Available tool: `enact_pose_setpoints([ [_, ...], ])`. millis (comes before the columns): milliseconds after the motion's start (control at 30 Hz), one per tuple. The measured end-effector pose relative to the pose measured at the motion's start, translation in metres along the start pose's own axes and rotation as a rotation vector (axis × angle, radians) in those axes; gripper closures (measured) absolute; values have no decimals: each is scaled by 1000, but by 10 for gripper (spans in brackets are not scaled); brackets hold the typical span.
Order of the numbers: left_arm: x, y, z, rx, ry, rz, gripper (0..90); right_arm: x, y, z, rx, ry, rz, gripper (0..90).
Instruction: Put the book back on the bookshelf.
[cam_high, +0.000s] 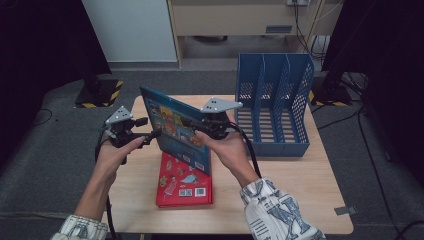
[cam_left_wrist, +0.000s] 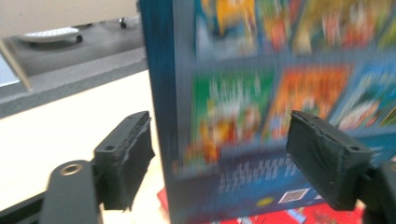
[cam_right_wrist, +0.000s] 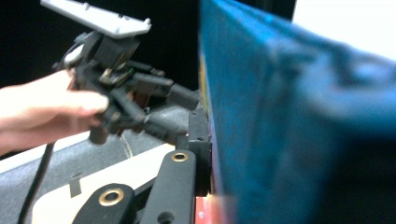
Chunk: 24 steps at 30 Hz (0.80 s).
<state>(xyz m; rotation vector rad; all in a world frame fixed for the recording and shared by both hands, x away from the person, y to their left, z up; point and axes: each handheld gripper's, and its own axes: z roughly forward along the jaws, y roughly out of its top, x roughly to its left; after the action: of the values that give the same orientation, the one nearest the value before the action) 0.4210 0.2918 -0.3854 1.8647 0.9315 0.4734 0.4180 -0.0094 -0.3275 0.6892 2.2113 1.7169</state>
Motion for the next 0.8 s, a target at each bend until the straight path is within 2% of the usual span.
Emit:
enact_pose_setpoints([
  [33, 0, 0, 0, 0, 0, 0, 185, 0, 0, 0, 0, 0, 0, 815],
  [100, 0, -15, -1, 4, 25, -13, 154, -6, 0, 0, -8, 0, 31, 817],
  [167, 0, -29, -2, 0, 44, -20, 149, -6, 0, 0, -7, -1, 34, 817],
  [200, 0, -46, -2, 21, 70, -14, 118, -8, 0, 1, -11, -7, 46, 816],
  [233, 1, -55, -1, 30, 82, -23, 115, -9, 1, 1, -13, -10, 52, 816],
  [267, 1, -55, -1, 30, 82, -23, 115, -9, 1, 1, -13, -10, 52, 816],
  [300, 3, -73, 0, 44, 93, -47, 114, -10, 3, 3, -15, -17, 56, 817],
  [333, 3, -73, 0, 44, 93, -47, 114, -10, 3, 3, -15, -17, 56, 817],
  [400, 9, -99, 1, 71, 134, -83, 114, -10, 7, 6, -11, -24, 56, 818],
  [433, 11, -107, 1, 86, 153, -85, 114, -10, 8, 6, -8, -31, 52, 818],
  [467, 11, -107, 1, 86, 153, -85, 115, -10, 8, 6, -8, -31, 52, 818],
  [533, 15, -118, 2, 117, 164, -97, 115, -8, 13, 7, -8, -45, 43, 819],
  [567, 19, -124, 1, 120, 162, -123, 115, -8, 15, 7, -10, -49, 43, 820],
  [800, 28, -138, 1, 189, 207, -154, 116, -10, 26, 8, -5, -88, 41, 821],
])
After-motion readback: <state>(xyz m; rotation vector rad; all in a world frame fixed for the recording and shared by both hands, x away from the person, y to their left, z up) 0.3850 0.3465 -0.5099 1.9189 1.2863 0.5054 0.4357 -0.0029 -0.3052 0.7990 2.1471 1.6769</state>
